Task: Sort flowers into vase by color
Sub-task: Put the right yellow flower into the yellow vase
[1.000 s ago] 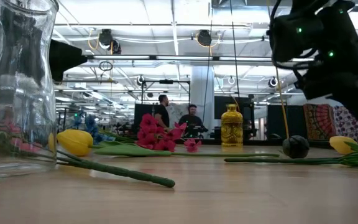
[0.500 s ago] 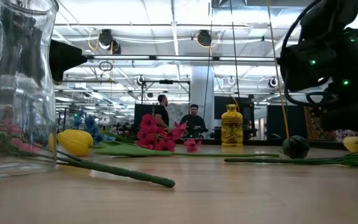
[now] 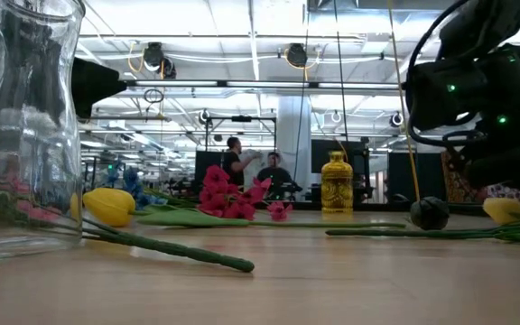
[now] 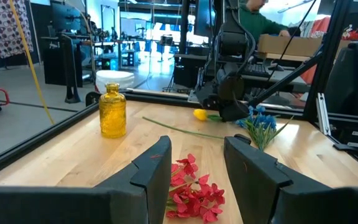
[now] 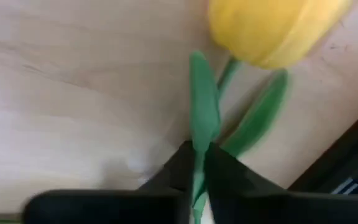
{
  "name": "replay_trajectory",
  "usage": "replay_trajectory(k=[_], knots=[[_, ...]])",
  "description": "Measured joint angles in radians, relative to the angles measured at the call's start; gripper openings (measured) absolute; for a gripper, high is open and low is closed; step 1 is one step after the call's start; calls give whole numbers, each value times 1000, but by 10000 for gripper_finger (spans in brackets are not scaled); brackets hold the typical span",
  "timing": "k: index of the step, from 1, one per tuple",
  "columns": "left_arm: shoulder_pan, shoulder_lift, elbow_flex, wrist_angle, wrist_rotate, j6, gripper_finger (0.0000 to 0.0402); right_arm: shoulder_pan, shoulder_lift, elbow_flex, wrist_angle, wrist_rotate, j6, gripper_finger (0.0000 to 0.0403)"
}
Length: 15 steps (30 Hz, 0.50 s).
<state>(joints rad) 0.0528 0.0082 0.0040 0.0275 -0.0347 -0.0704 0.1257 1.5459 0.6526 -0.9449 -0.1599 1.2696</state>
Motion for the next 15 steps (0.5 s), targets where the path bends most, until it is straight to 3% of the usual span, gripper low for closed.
replay_trajectory(k=[2, 7, 15], knots=[[0, 0, 0, 0, 0, 0, 154, 2, 1, 24, -8, 25, -4, 9], [0, 0, 0, -1, 0, 0, 154, -3, 5, 119, 49, 193, -4, 40], [0, 4, 0, -3, 0, 0, 154, -11, 3, 237, -11, 288, -83, 71]])
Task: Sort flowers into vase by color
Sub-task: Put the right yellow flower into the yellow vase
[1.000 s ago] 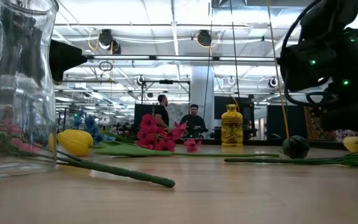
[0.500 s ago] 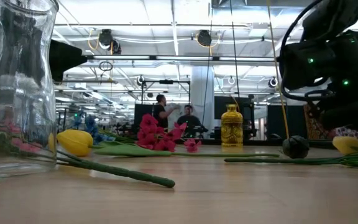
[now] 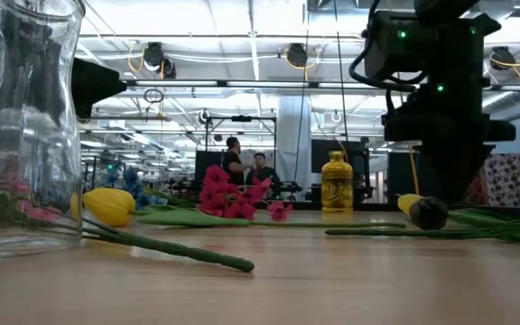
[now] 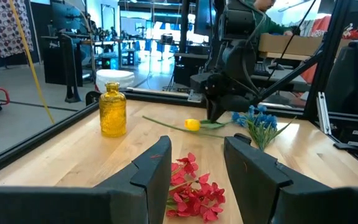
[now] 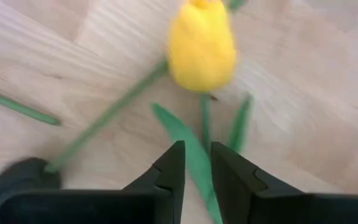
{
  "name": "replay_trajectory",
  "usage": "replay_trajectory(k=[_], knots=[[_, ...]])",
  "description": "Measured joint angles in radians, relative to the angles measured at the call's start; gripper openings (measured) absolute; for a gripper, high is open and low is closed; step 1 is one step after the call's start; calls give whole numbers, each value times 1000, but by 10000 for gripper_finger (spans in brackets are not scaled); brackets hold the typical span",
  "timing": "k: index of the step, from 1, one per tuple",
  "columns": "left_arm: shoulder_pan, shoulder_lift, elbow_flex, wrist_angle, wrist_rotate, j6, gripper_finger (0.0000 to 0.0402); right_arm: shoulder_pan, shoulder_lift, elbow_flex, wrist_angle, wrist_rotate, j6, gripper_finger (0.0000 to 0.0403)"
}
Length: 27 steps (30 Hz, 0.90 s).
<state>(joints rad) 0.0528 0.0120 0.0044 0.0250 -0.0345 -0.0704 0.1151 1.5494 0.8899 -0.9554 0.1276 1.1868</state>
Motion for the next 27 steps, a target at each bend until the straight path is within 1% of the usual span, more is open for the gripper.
replay_trajectory(k=[4, 10, 14, 16, 19, 23, 27], knots=[[0, 0, 0, 3, 0, 0, 154, -21, 0, 13, -28, 2, -28, 83], [0, 0, 0, 6, 0, 0, 154, -39, -1, 12, -91, -57, -52, 112], [0, 0, 0, 7, 0, 0, 154, -39, -1, 11, -95, -103, -117, 137], [0, 0, 0, 7, 0, 0, 154, -39, -1, 11, -95, -107, -148, 149], [0, 0, 0, 7, 0, 0, 154, -39, -1, 8, -99, -124, -156, 164], [0, 0, 0, 8, 0, 0, 154, -35, -3, -48, -73, -175, -155, 177], [0, 0, 0, 8, -1, 0, 154, -32, -2, -124, 9, -207, -153, 180]])
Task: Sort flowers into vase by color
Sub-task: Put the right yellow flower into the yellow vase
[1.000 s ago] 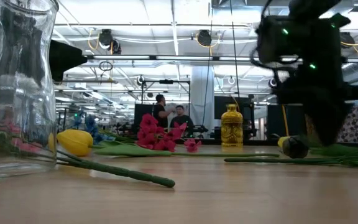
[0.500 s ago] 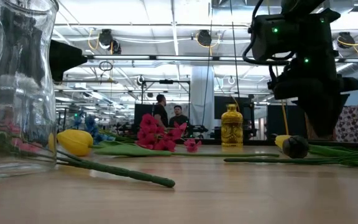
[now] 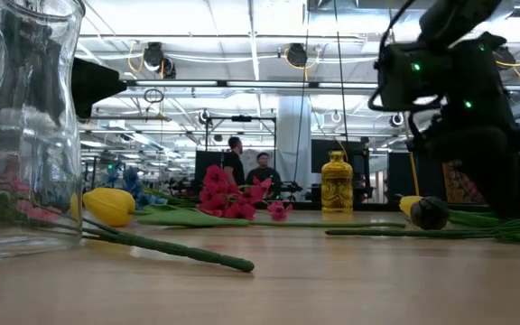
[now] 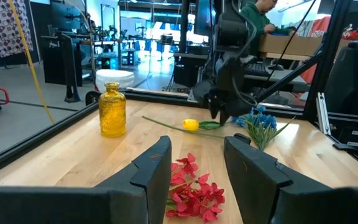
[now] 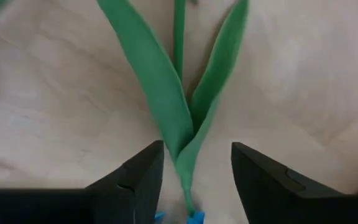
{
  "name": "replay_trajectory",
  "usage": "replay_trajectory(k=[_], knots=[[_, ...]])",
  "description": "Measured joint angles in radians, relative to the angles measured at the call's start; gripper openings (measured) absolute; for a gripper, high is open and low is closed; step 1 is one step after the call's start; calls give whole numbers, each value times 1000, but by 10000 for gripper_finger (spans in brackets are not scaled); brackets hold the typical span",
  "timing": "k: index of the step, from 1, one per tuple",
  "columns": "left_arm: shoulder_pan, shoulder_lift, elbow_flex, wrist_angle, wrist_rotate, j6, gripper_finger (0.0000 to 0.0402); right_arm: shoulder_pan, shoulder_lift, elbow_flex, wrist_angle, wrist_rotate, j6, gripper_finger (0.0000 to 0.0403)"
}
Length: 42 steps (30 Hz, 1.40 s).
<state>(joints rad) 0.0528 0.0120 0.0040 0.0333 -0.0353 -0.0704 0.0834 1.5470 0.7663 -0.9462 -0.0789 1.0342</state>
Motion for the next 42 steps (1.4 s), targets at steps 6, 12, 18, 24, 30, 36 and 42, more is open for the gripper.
replay_trajectory(k=[6, 12, 18, 24, 30, 36, 42], knots=[[0, 0, 0, 1, 0, 0, 154, 0, -8, -73, 147, -12, -25, 148], [0, 0, 0, 2, 0, 0, 154, 1, -6, -75, 171, -2, 46, 42], [0, 0, 0, 3, 0, 0, 154, 40, -24, -30, 65, 63, 148, 14], [0, 0, 0, 3, 0, 0, 154, 99, -152, 56, 30, 352, 269, 4], [0, 0, 0, 3, 0, 0, 154, 85, -272, 112, 109, 669, 178, 3], [0, 0, 0, 2, 0, 0, 154, -6, -342, 196, 189, 881, -2, 2], [0, 0, 0, 2, 0, 0, 154, -166, -388, 223, 545, 901, -548, 2]])
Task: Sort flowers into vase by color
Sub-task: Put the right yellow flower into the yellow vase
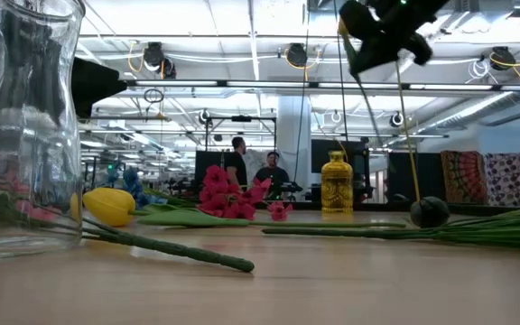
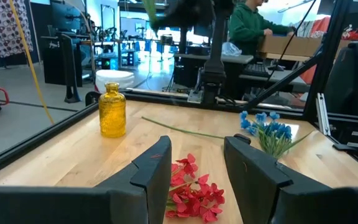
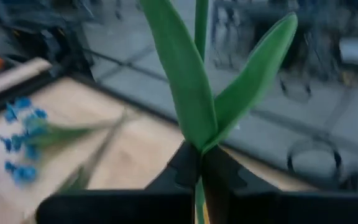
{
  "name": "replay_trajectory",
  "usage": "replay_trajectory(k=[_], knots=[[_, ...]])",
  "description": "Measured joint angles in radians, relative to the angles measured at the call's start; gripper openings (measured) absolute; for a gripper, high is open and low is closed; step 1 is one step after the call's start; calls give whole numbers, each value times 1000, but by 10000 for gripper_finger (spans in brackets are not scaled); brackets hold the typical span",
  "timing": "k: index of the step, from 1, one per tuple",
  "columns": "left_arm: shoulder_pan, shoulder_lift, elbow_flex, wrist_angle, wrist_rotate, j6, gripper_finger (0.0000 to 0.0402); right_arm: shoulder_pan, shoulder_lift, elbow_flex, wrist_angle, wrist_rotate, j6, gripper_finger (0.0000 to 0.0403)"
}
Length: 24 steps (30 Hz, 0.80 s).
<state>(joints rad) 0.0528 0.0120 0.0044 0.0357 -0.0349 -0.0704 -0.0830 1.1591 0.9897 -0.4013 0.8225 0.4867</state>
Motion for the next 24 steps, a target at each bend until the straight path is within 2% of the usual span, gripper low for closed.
replay_trajectory(k=[5, 8, 12, 15, 19, 22, 24], knots=[[0, 0, 0, 0, 0, 0, 154, -221, -3, 0, 255, -271, -275, 2], [0, 0, 0, 0, 0, 0, 154, -335, -3, 0, 337, -438, -343, 2], [0, 0, 0, 0, 0, 0, 154, -440, -4, 0, 406, -603, -396, 2], [0, 0, 0, 0, 0, 0, 154, -498, -1, 0, 444, -695, -423, 2], [0, 0, 0, 0, 0, 0, 154, -564, 0, -14, 456, -766, -439, 2], [0, 0, 0, 0, 0, 0, 154, -603, 1, -57, 540, -854, -423, 2], [0, 0, 0, 0, 0, 0, 154, -618, 1, -88, 594, -877, -410, 2]])
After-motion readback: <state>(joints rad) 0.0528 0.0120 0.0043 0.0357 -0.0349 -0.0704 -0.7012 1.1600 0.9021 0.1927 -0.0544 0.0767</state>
